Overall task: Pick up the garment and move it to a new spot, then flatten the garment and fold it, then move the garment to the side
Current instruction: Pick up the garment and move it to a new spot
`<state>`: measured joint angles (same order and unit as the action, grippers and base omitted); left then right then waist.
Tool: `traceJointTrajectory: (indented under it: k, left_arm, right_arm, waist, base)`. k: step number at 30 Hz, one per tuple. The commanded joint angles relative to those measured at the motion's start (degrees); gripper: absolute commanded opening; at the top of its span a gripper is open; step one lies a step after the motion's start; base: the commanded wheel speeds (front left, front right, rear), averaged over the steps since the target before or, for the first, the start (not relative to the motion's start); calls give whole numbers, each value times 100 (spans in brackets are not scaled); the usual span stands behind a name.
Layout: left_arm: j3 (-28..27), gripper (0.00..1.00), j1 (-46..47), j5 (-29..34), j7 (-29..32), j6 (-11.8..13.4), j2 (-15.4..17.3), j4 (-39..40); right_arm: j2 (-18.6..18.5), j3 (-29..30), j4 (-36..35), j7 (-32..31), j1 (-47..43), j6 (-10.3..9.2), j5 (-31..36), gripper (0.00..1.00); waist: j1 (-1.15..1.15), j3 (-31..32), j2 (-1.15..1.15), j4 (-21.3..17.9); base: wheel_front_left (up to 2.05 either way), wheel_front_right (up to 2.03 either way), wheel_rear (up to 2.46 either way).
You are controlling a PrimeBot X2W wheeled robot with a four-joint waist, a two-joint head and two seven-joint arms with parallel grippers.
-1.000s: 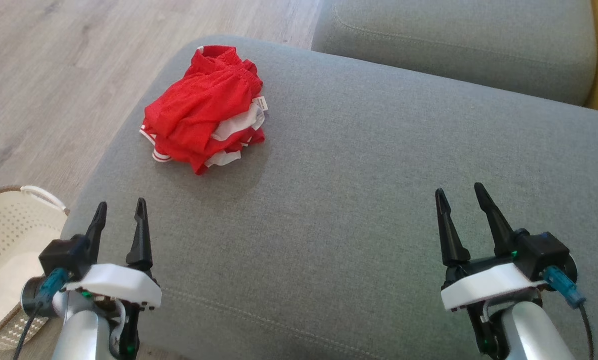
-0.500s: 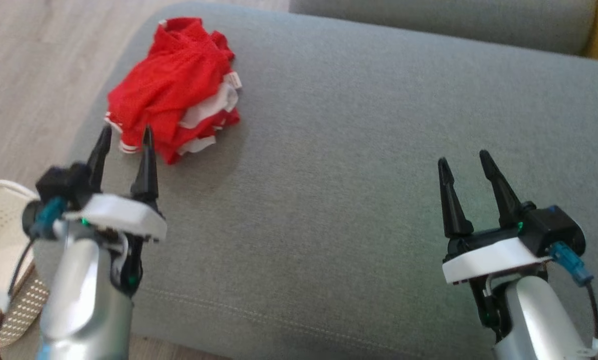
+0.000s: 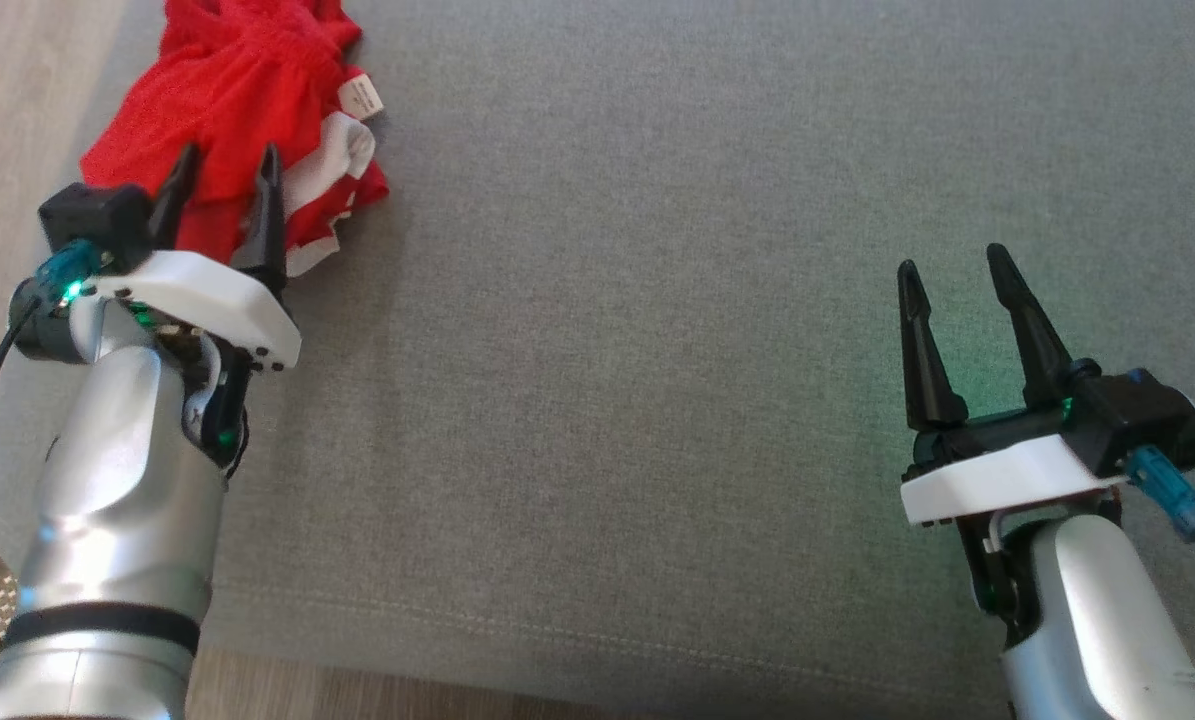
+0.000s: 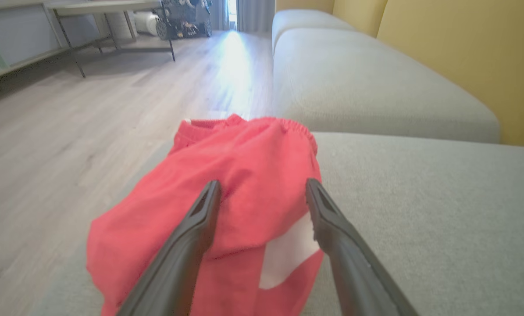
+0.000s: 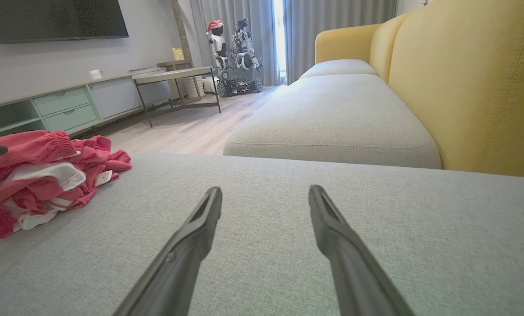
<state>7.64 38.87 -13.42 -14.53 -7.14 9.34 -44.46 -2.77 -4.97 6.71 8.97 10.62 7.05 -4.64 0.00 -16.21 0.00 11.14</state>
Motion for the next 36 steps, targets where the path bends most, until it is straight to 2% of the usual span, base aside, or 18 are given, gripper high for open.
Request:
traceJointTrajectory:
  k: [1,6,13,14,15,22,31,36]
  left_arm:
    - [-56,100,265,-83,2,-33,308,-9]
    - [283,100,656,-444,46,-34,447,-822]
    - [319,100,1145,-627,28,-34,570,-1833]
    - [341,45,1192,-642,26,-34,559,-1934]
    - [342,0,1233,-670,17,-34,557,-2003]
    - [229,0,1414,-738,-42,-1,657,-1951]
    - [-193,0,1033,-594,-46,285,773,-578]
    - [-389,0,798,-441,-46,365,831,164]
  right_arm:
    - [-10,-117,-246,-32,159,44,53,100]
    - [-10,-83,-347,-85,152,44,77,100]
    - [-10,-80,-457,-149,150,44,60,100]
    - [-10,-79,-465,-154,147,44,59,100]
    - [-10,-75,-472,-158,144,44,59,100]
    - [-10,-14,-468,-146,96,44,38,100]
    - [-10,11,-397,-97,24,44,-55,100]
    - [-10,18,-345,-38,13,44,-127,100]
  waist:
    - [0,-113,0,-45]
    - [0,-236,0,-44]
    - [0,-327,0,-70]
    - [0,-331,0,-78]
    - [0,-334,0,-84]
    - [0,-267,0,-72]
    - [0,-26,0,13]
    - [0,117,0,21]
  base:
    - [0,0,0]
    - [0,0,0]
    - [0,0,0]
    - [0,0,0]
    - [0,0,0]
    - [0,0,0]
    - [0,0,0]
    - [0,0,0]
